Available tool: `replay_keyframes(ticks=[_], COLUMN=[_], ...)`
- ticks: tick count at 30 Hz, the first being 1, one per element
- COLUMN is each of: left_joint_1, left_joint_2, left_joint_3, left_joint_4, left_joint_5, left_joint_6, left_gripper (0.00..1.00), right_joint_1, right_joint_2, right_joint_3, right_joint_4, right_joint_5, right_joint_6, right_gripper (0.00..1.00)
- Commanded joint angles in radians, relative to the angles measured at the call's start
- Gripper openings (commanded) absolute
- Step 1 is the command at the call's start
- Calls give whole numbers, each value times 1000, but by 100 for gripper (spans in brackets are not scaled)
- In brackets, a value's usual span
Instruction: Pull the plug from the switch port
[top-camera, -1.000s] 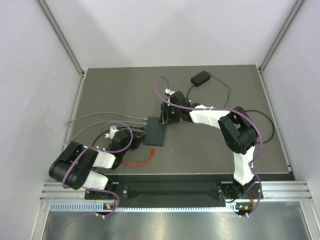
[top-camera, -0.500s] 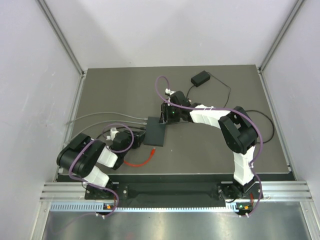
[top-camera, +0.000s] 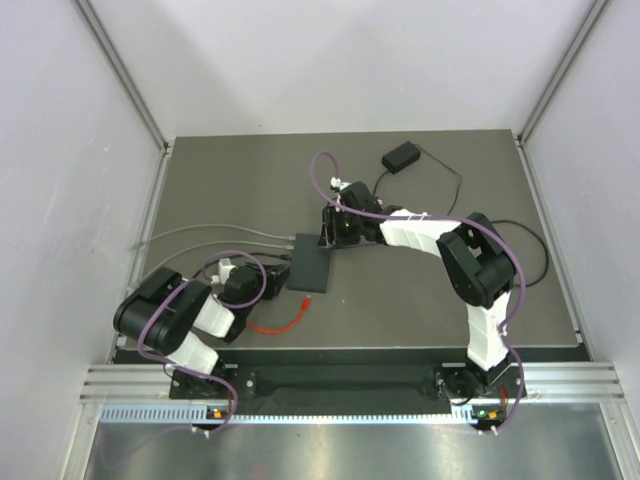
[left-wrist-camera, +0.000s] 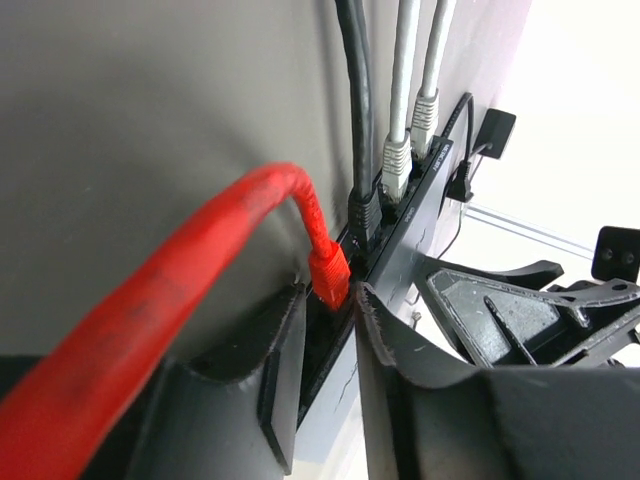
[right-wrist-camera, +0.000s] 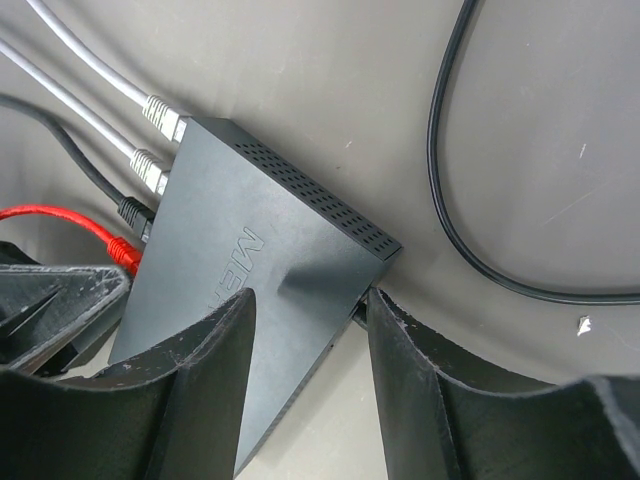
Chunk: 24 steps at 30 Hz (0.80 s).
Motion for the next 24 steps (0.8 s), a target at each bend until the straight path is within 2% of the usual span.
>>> replay_keyframes(ticks=[1, 7, 9, 10, 12, 14, 17, 21, 24], left_joint_1=[-2, -7, -7, -7, -8, -7, -7, -7, -10], left_joint_2=[39, 82, 93, 96, 105, 112, 127, 193, 280], left_joint_3=[28, 65, 59, 57, 57, 57, 46, -9, -33], left_joint_4=[-11, -51, -48, -48, -48, -61, -48, 113, 262], left_joint_5=[0, 28, 23, 23, 25, 22, 8, 8, 17], left_joint_6=[35, 74, 72, 72, 75, 83, 107, 112, 101], left_gripper=[31, 29, 22, 14, 10, 0, 0, 0, 0], right_joint_1=[-4, -5, -4, -5, -5, -5, -5, 38, 84], right_joint_2=[3, 7, 6, 4, 1, 3, -2, -43, -95], right_joint_3=[3, 11, 12, 12, 15, 26, 51, 103, 111], right_joint_4=[29, 26, 25, 21, 17, 0, -52, -181, -196], right_joint_5=[-38, -43, -43, -44, -44, -44, -20, 150, 187], right_joint_6=[-9, -8, -9, -12, -15, -24, -47, -74, -46], right_gripper=[48, 48, 48, 48, 48, 48, 51, 60, 65])
